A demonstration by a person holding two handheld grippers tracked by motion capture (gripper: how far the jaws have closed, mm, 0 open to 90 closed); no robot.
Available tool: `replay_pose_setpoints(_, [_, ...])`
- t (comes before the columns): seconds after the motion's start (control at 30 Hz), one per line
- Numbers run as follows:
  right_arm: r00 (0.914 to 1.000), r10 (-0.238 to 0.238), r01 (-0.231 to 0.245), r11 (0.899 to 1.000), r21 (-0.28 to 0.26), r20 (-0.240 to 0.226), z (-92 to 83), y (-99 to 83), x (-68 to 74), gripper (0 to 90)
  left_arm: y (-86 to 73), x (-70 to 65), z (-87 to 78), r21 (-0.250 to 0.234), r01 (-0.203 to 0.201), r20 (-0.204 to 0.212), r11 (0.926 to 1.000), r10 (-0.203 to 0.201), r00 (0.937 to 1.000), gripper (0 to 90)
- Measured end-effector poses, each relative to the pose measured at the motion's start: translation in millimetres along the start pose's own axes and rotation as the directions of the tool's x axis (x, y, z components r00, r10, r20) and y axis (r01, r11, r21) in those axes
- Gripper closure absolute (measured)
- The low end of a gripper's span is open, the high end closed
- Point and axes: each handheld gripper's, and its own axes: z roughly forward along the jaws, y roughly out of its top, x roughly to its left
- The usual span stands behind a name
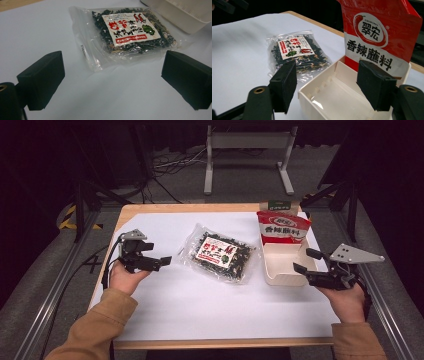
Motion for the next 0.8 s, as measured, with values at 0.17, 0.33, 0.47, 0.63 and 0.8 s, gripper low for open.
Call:
replay_pose_setpoints(0.17, [1.0000, -0.002, 0.002, 1.000, -0.023, 0.001, -3.8, 1.7, -0.1, 32.2, 6.7, 8.2, 13.4, 0.000, 0.044, 0.015, 0.9990, -0.044, 0.9989, 4.1])
replay_pose_setpoints(0.33, [1.0000, 0.003, -0.003, 1.000, -0.030, 0.001, -6.2, 1.0, -1.5, 32.2, 7.8, 10.2, 26.7, 0.013, 0.057, 0.005, 0.9983, -0.057, 0.9984, 4.2])
replay_pose_setpoints(0.47, [1.0000, 0.004, -0.004, 1.000, -0.030, 0.002, -6.8, 0.0, -2.5, 32.2, 6.9, 14.4, 36.8, 0.025, 0.084, 0.000, 0.9962, -0.084, 0.9965, 5.7])
replay_pose_setpoints(0.63, [0.9999, 0.007, -0.007, 1.000, -0.027, 0.009, -8.9, -1.3, -1.6, 32.2, 6.1, 19.3, 52.4, 0.039, 0.123, 0.018, 0.9916, -0.124, 0.9921, 9.8])
replay_pose_setpoints(0.8, [0.9999, 0.009, -0.008, 1.000, -0.019, 0.012, -10.1, -4.3, 1.6, 32.1, 4.5, 21.0, 65.6, 0.060, 0.132, 0.021, 0.9894, -0.134, 0.9908, 10.8])
